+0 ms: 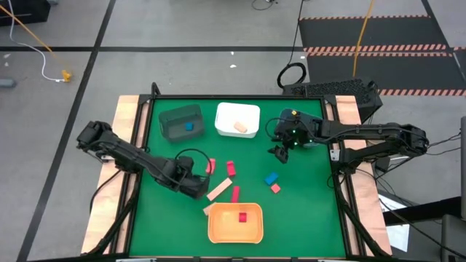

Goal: Sort & place blocks by color
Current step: Put the blue block into the black bin

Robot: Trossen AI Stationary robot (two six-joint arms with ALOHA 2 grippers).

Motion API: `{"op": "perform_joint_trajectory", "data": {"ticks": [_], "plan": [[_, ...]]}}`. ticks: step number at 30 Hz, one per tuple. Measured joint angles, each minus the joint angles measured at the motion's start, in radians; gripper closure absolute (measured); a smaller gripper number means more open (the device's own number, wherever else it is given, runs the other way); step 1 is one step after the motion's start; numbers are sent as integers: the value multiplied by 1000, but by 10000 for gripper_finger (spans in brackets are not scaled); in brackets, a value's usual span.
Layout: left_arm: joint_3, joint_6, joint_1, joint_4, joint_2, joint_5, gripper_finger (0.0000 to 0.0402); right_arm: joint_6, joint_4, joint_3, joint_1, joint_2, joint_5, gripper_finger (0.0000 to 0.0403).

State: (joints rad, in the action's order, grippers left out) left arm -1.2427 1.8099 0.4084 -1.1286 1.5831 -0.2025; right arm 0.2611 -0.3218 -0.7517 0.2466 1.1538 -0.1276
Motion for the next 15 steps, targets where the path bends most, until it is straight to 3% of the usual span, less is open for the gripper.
{"op": "perform_joint_trajectory", "data": {"ticks": [8,15], "plan": [[0,48,-5,13,62,2,221,-12,9,0,0,0,0,133],[0,216,3,31,160,70,177,-16,4,0,0,0,0,133]]}}
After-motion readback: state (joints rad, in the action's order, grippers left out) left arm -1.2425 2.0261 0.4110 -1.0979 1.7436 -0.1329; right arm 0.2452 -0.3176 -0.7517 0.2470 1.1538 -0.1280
